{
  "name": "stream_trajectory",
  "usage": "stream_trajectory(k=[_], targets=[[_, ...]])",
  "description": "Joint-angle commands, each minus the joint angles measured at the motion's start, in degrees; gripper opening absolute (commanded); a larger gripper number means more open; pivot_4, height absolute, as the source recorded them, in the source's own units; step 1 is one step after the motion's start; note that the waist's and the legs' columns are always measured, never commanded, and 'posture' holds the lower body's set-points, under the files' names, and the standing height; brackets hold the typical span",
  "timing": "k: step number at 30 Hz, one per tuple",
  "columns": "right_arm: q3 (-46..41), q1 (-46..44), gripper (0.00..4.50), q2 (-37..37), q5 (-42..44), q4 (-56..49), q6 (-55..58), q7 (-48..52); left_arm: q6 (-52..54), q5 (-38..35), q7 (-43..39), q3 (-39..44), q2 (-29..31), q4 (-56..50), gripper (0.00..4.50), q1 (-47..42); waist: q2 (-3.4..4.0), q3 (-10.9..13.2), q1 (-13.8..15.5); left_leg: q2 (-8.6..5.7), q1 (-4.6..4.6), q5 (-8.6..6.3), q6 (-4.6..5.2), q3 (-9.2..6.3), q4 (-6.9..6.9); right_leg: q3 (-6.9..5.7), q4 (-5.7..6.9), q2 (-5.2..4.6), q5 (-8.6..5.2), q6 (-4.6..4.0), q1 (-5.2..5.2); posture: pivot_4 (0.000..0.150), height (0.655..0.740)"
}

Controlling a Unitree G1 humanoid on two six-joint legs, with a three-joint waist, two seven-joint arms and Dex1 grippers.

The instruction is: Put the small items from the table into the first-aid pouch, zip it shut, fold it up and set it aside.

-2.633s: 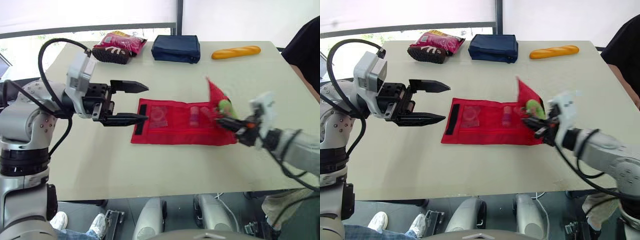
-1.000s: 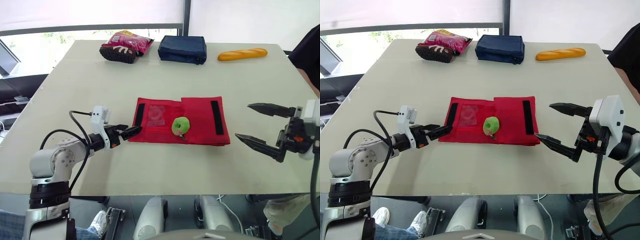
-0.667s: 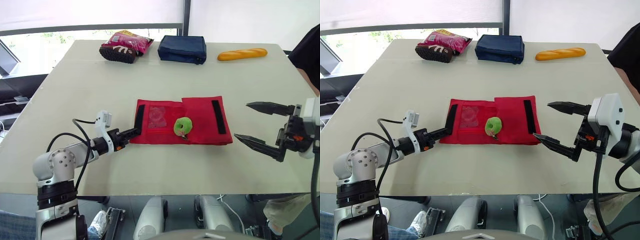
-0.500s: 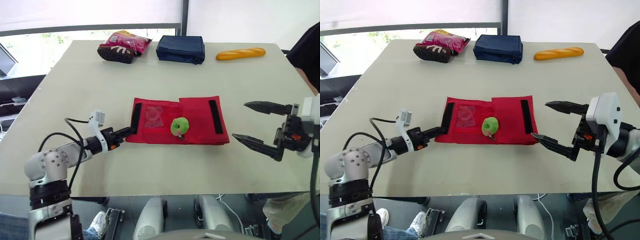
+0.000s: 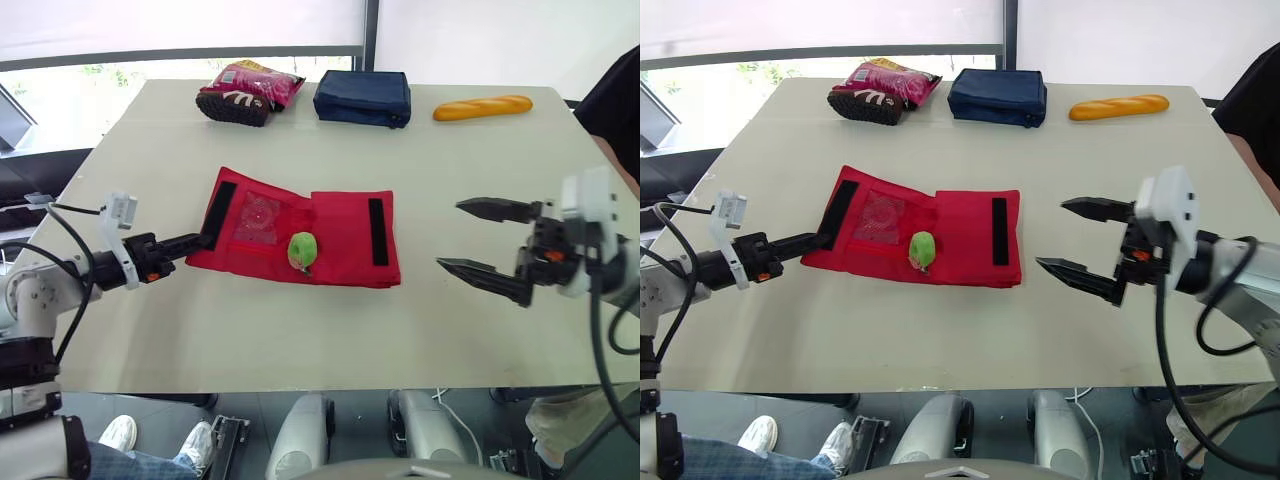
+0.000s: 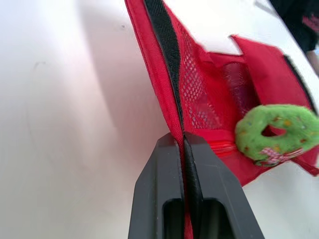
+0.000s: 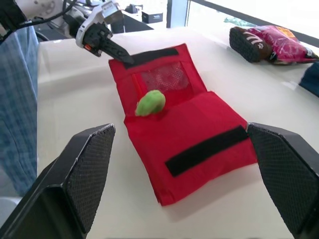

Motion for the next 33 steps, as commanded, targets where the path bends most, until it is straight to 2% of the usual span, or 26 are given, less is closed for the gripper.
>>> stream_trajectory(k=[1, 6, 7, 9, 10, 11, 15, 16, 17, 26, 33], targets=[[6.19, -5.55, 4.50, 2.80, -3.84, 3.40, 0.12, -0.79, -2.28, 0.10, -6.19, -1.00, 2.02, 1.28, 0.02, -3.35, 0.00, 0.00, 0.02, 0.00, -0.02, 0.00, 0.00, -0.01, 0.00, -0.01, -0.01, 0.00, 0.03, -0.05, -0.01, 0.150, 0.7105], [17.03, -14.57, 4.50, 9.73, -14.30, 14.91, -3.52, 0.99, -3.55, -0.20, -14.95, -3.05, 3.48, 3.40, 0.02, -9.57, -0.05, 0.01, 0.07, -0.03, -0.06, 0.01, 0.00, 0.17, 0.02, -0.11, 0.02, 0.04, 0.04, -0.05, -0.01, 0.150, 0.7105], [18.95, -15.96, 4.25, 11.11, -16.93, 17.77, -5.36, 1.72, -3.71, -0.39, -16.71, -3.60, 3.58, 3.39, 0.01, -10.71, -0.04, 0.02, 0.05, -0.04, -0.07, 0.00, 0.00, 0.18, 0.02, -0.12, 0.03, 0.04, 0.05, -0.05, -0.02, 0.150, 0.7105], [22.73, -18.84, 3.62, 13.98, -22.12, 23.86, -9.10, 3.17, -3.96, -0.65, -20.05, -4.84, 3.58, 3.37, 0.00, -13.40, -0.04, 0.02, -0.01, -0.06, -0.10, 0.00, 0.00, 0.23, 0.00, -0.11, 0.01, 0.03, 0.09, 0.01, -0.05, 0.150, 0.7105], [24.80, -20.19, 3.14, 15.32, -24.96, 27.08, -11.08, 3.86, -4.14, -0.38, -21.40, -5.79, 3.43, 3.53, 0.00, -14.88, -0.04, 0.02, -0.04, -0.08, -0.13, 0.00, 0.00, 0.22, 0.00, -0.12, 0.00, 0.04, 0.12, 0.05, -0.06, 0.150, 0.7105], [26.14, -21.15, 2.94, 16.70, -27.00, 29.90, -12.59, 4.24, -4.49, 0.02, -22.51, -6.66, 3.25, 3.70, 0.00, -16.01, -0.03, 0.03, -0.09, -0.09, -0.14, 0.00, 0.00, 0.23, 0.00, -0.11, 0.01, 0.04, 0.15, 0.12, -0.08, 0.150, 0.7105], [29.83, -22.36, 1.00, 20.29, -33.97, 37.87, -17.59, 6.00, -5.18, 0.39, -25.89, -9.09, 2.03, 3.86, 0.00, -19.27, -0.05, 0.04, -0.23, -0.16, -0.14, 0.00, 0.00, 0.21, 0.00, -0.12, 0.03, 0.07, 0.17, 0.14, -0.09, 0.150, 0.7105], [31.05, -22.27, 0.39, 21.26, -35.58, 39.63, -18.14, 6.32, -5.37, 0.45, -26.45, -9.80, 1.23, 3.59, 0.00, -20.24, -0.04, 0.04, -0.16, -0.15, -0.14, 0.00, 0.00, 0.19, 0.00, -0.12, 0.02, 0.09, 0.17, 0.14, -0.08, 0.150, 0.7105], [32.49, -22.17, 0.02, 21.98, -37.41, 41.12, -18.61, 6.61, -5.53, 0.42, -27.01, -10.42, 0.38, 3.31, 0.00, -21.11, -0.04, 0.04, -0.10, -0.16, -0.14, 0.00, 0.00, 0.17, 0.00, -0.12, 0.04, 0.10, 0.17, 0.13, -0.08, 0.150, 0.7105], [37.30, -23.08, 0.02, 26.41, -47.67, 48.68, -18.32, 6.27, -5.38, -0.42, -28.42, -14.89, -9.61, 0.90, 0.00, -26.76, -0.08, -0.02, -0.39, -0.16, 0.01, 0.02, -0.02, 0.16, 0.05, -0.10, 0.16, 0.14, 0.18, 0.15, 0.02, 0.150, 0.7105], [34.09, -22.43, 0.02, 29.10, -49.46, 47.62, -18.74, 3.89, -7.68, 4.71, -22.34, -20.81, -21.22, 4.83, 0.00, -29.57, -0.09, -0.06, -0.54, -0.18, 0.02, 0.02, -0.03, 0.09, 0.06, -0.08, 0.20, 0.15, 0.19, 0.13, 0.06, 0.150, 0.7105]])
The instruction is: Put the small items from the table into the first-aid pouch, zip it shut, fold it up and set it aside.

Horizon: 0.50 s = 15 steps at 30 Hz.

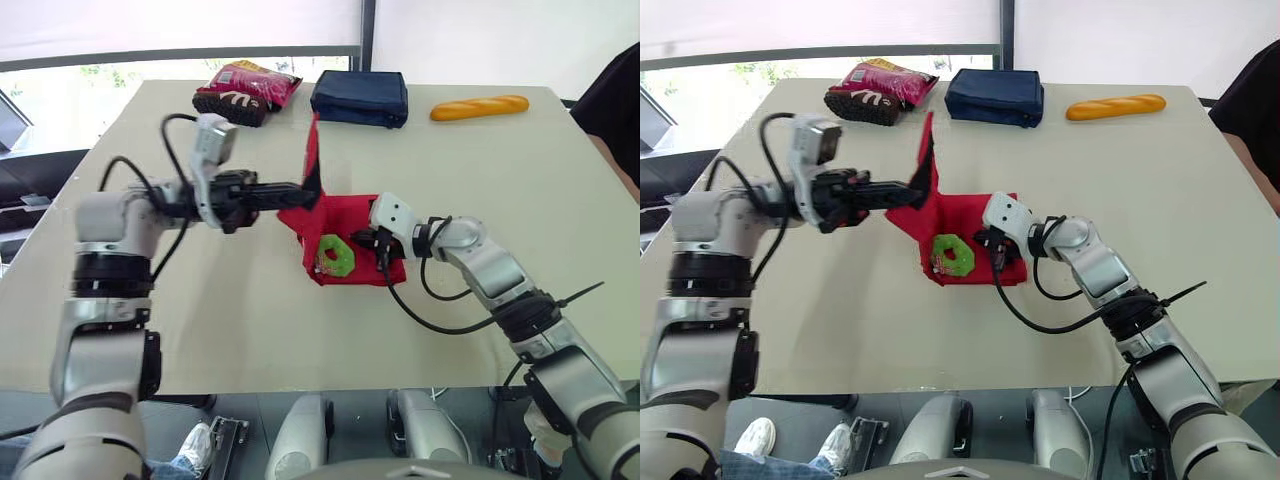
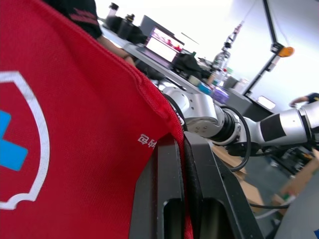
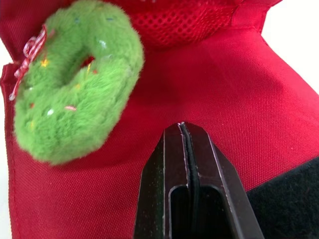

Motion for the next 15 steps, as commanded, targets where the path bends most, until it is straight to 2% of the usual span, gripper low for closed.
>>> stream_trajectory(k=[1, 5, 8, 13, 15], targets=[[-1.36, 2.03, 0.02, -0.06, -0.75, -1.34, 1.87, -1.06, -2.40, 2.26, 1.87, -1.43, -3.07, 2.13, 0.00, -1.98, 0.00, 0.00, -0.02, 0.00, 0.00, 0.00, 0.00, -0.03, 0.00, 0.00, 0.00, 0.00, 0.00, 0.00, 0.00, 0.150, 0.7105], [-4.77, 2.28, 0.02, -1.14, 2.18, -11.37, 8.05, -0.57, -4.18, 3.91, 1.80, -1.97, -5.83, 5.51, 0.00, -2.28, 0.06, 0.04, -0.14, -0.01, -0.06, 0.00, 0.00, -0.16, 0.00, 0.01, 0.00, -0.01, 0.00, -0.01, -0.05, 0.150, 0.7105], [-12.90, 5.60, 0.02, -3.47, 9.89, -26.00, 16.93, -1.06, -5.99, 5.39, 2.09, -2.45, -8.15, 8.37, 0.00, -3.16, 0.12, 0.08, 0.02, -0.03, -0.10, 0.00, 0.00, -0.26, 0.00, 0.00, -0.01, -0.03, 0.01, -0.01, -0.07, 0.150, 0.7105], [-25.44, 18.09, 0.02, -9.61, 21.34, -40.80, 18.99, 2.86, -5.88, 6.54, 1.48, -3.42, -10.59, 8.57, 0.00, -3.97, 0.10, 0.07, 0.90, -0.11, -0.19, -0.02, 0.02, -0.32, 0.00, -0.15, -0.14, -0.15, 0.00, 0.00, 0.02, 0.150, 0.7105], [-33.74, 25.15, 0.02, -15.11, 22.80, -44.78, 19.02, 4.33, -6.01, 7.84, 1.65, -4.68, -11.33, 9.08, 0.00, -3.93, 0.13, 0.08, 0.99, -0.12, -0.20, -0.02, 0.04, -0.29, 0.00, -0.26, -0.23, -0.20, -0.01, 0.02, 0.11, 0.150, 0.7105]])
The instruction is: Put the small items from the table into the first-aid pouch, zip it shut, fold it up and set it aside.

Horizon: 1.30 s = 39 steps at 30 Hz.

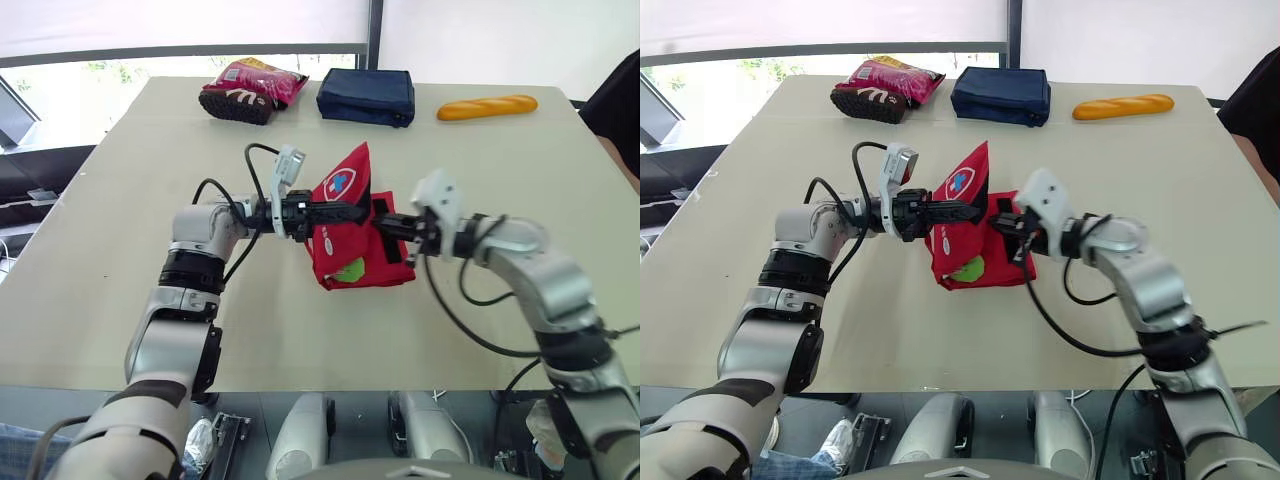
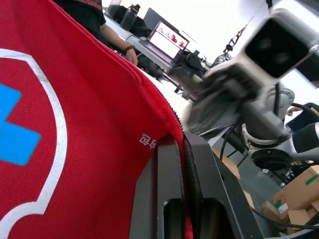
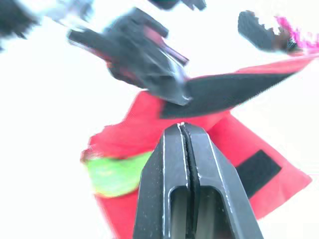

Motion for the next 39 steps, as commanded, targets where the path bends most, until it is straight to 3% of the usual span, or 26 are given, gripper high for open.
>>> stream_trajectory(k=[1, 6, 7, 9, 11, 12, 14, 17, 22, 39], targets=[[-13.16, 7.92, 0.02, -6.86, 4.35, -6.87, 0.19, 2.26, -0.66, 1.52, -0.15, -1.49, -0.99, 0.02, 0.00, -1.01, 0.03, 0.02, -0.01, -0.02, 0.02, 0.00, 0.00, 0.01, 0.00, 0.00, 0.03, -0.02, 0.00, 0.00, 0.01, 0.150, 0.7105], [-29.46, 18.66, 0.02, -14.05, 11.51, -10.74, 0.96, 5.55, -2.43, 5.06, 0.27, -3.93, -2.22, 2.71, 0.00, -1.00, 0.03, 0.03, -0.59, -0.01, 0.17, 0.00, 0.00, 0.08, 0.00, 0.06, 0.04, 0.04, -0.12, 0.22, 0.03, 0.150, 0.7105], [-31.44, 19.86, 0.26, -14.91, 12.44, -11.05, 1.14, 5.69, -2.75, 5.54, 0.37, -4.13, -2.51, 3.18, 0.00, -1.05, 0.03, 0.03, -0.64, 0.05, 0.18, 0.00, 0.00, 0.08, 0.00, 0.06, 0.05, 0.12, -0.13, 0.23, 0.03, 0.150, 0.7105], [-34.83, 21.80, 0.86, -16.37, 14.90, -11.71, 1.76, 5.96, -3.41, 6.41, 0.64, -4.34, -3.20, 4.37, 0.00, -1.24, 0.06, 0.02, -0.64, 0.12, 0.22, 0.00, 0.00, 0.10, 0.00, 0.07, 0.12, 0.25, -0.15, 0.23, 0.03, 0.150, 0.7105], [-36.38, 23.21, 1.87, -17.48, 16.20, -12.15, 1.91, 5.60, -4.84, 7.35, 0.84, -4.48, -3.82, 5.41, 0.00, -1.24, 0.06, 0.02, -0.58, 0.15, 0.21, 0.00, 0.00, 0.09, 0.00, 0.07, 0.13, 0.29, -0.16, 0.23, 0.03, 0.150, 0.7105], [-36.58, 23.71, 2.54, -17.87, 16.58, -12.24, 1.83, 5.35, -5.29, 7.73, 1.64, -4.16, -4.31, 6.34, 0.53, -1.45, 0.06, 0.01, -0.55, 0.15, 0.19, 0.00, 0.00, 0.09, 0.00, 0.07, 0.12, 0.29, -0.16, 0.22, 0.03, 0.150, 0.7105], [-36.46, 24.37, 3.36, -18.43, 16.95, -12.28, 1.29, 4.71, -6.61, 8.80, 2.38, -4.03, -4.99, 8.32, 0.90, -1.85, 0.06, 0.02, -0.35, 0.11, 0.18, 0.00, 0.00, 0.09, 0.00, 0.08, 0.09, 0.25, -0.15, 0.22, 0.03, 0.150, 0.7105], [-35.68, 24.13, 4.50, -18.91, 17.25, -12.24, 0.74, 3.48, -7.73, 9.59, 2.21, -4.07, -5.65, 9.74, 2.18, -1.87, 0.06, 0.02, -0.28, 0.04, 0.15, 0.00, 0.00, 0.12, 0.01, 0.12, 0.08, 0.15, -0.14, 0.24, 0.03, 0.150, 0.7105], [-34.91, 23.58, 4.50, -19.75, 17.83, -11.73, 0.10, 2.32, -7.90, 9.74, 0.50, -4.14, -6.04, 9.99, 4.48, -1.39, 0.06, 0.00, -0.28, 0.04, 0.19, 0.00, 0.00, 0.14, 0.02, 0.15, 0.08, 0.13, -0.14, 0.24, 0.05, 0.150, 0.7105], [-35.14, 24.50, 4.50, -20.78, 18.56, -11.47, -1.39, 1.09, -3.89, 8.75, -0.30, -4.00, -8.62, 8.02, 4.48, 1.10, 0.06, -0.01, -0.10, 0.04, 0.19, 0.00, 0.00, 0.12, 0.03, 0.13, 0.08, 0.13, -0.15, 0.24, 0.09, 0.150, 0.7105]])
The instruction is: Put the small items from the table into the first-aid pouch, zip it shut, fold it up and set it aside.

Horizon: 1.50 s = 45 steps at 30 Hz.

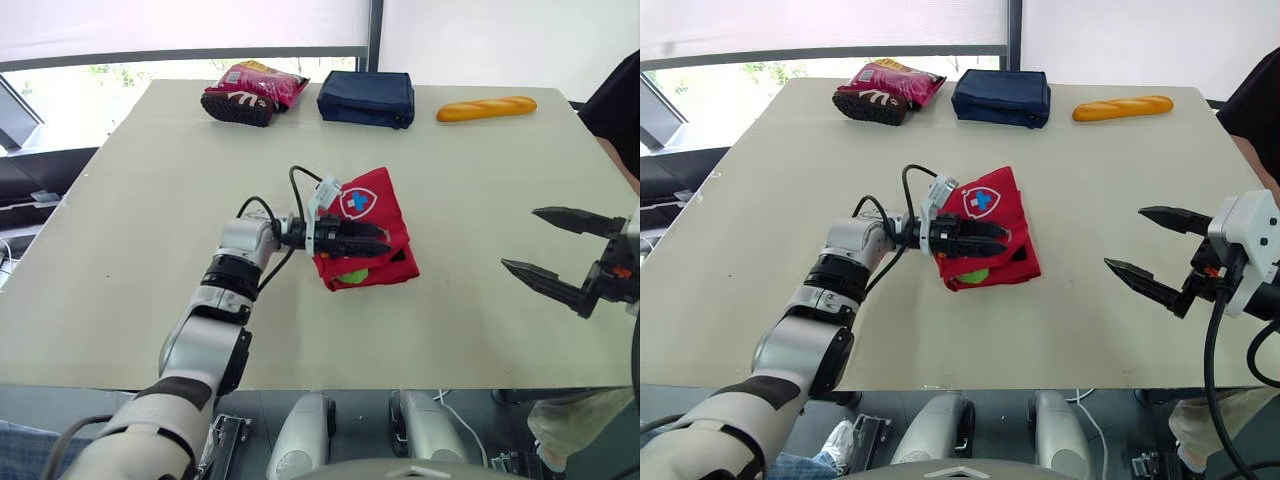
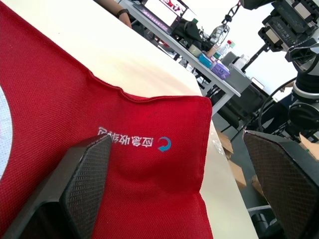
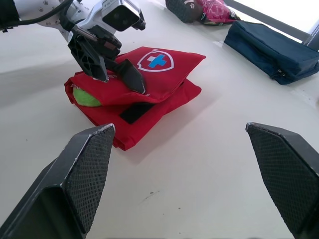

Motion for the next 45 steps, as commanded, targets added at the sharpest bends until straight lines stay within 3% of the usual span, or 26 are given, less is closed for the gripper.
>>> stream_trajectory(k=[1, 3, 4, 10, 20, 24, 32, 39, 45], targets=[[-1.21, 0.44, 4.50, -0.85, 0.65, -1.21, -1.33, -0.40, 2.34, -0.01, 2.36, -0.17, -2.02, -0.17, 3.92, 0.82, 0.00, 0.00, 0.11, 0.00, 0.00, 0.00, 0.00, -0.01, 0.00, 0.00, 0.00, -0.01, 0.00, 0.00, 0.01, 0.150, 0.7105], [-1.25, 0.71, 4.50, -0.77, 0.74, -1.42, -1.42, -0.61, 2.75, 0.50, 3.38, -0.27, -2.64, -0.17, 3.32, 0.99, 0.00, 0.00, 0.15, 0.00, 0.00, 0.00, 0.00, -0.01, 0.00, -0.01, -0.01, -0.03, 0.00, 0.00, 0.01, 0.150, 0.7105], [-1.22, 0.89, 4.50, -0.62, 0.77, -1.62, -1.47, -0.79, 2.83, 0.88, 4.35, -0.30, -3.03, -0.18, 2.55, 1.08, 0.00, 0.00, 0.14, -0.01, 0.00, 0.00, 0.00, -0.01, 0.00, 0.00, -0.01, -0.04, 0.00, 0.01, 0.02, 0.150, 0.7105], [-1.59, 2.04, 4.50, -0.35, 0.82, -2.26, -1.88, -1.14, -1.19, 5.65, 7.61, -3.82, -3.35, -2.07, 0.16, 2.85, 0.03, -0.05, 0.32, -0.01, 0.05, 0.00, 0.00, -0.04, 0.00, -0.02, -0.01, -0.04, 0.00, 0.00, 0.08, 0.150, 0.7105], [-1.99, 3.78, 4.50, -0.21, 1.01, -2.63, -3.23, -1.66, -14.29, 16.27, 11.49, -13.11, -0.89, -11.34, 0.04, 9.98, 0.26, -0.26, 1.28, 0.01, 0.40, -0.01, 0.01, -0.03, 0.00, -0.02, -0.18, -0.07, -0.12, -0.19, 0.50, 0.150, 0.7105], [-2.26, 4.47, 4.50, -0.46, 1.13, -2.47, -3.65, -1.47, -15.99, 15.16, 11.24, -11.56, -0.40, -13.12, 0.04, 10.15, 0.25, -0.27, 1.32, 0.04, 0.67, -0.05, 0.07, -0.02, -0.02, -0.02, -0.24, -0.08, -0.16, -0.21, 0.77, 0.150, 0.7105], [-3.17, 5.87, 4.50, -0.66, 0.75, -1.70, -4.73, -0.86, -20.63, 4.81, 6.33, -0.83, 1.28, -18.74, 0.04, 5.61, 0.22, -0.17, 1.03, 0.10, 0.62, -0.06, 0.08, -0.01, -0.05, 0.03, -0.23, 0.00, -0.16, -0.21, 0.64, 0.150, 0.7105], [-2.72, 6.09, 4.50, -0.49, 0.69, -1.64, -5.50, -1.36, -23.79, 5.81, 14.86, 4.39, -0.17, -9.90, 0.04, -4.28, 0.17, -0.13, 1.27, 0.00, 0.42, -0.06, 0.08, -0.03, -0.05, -0.09, -0.42, -0.04, -0.09, -0.09, 0.62, 0.150, 0.7105], [-2.39, 5.77, 4.50, -0.64, 0.41, -1.11, -6.12, -1.42, -29.20, 15.01, 17.93, -2.29, -2.37, 3.24, 0.04, -7.50, 0.17, -0.13, 1.26, -0.04, 0.40, -0.07, 0.10, -0.04, -0.05, -0.12, -0.45, -0.03, -0.02, 0.03, 0.62, 0.150, 0.7105]])
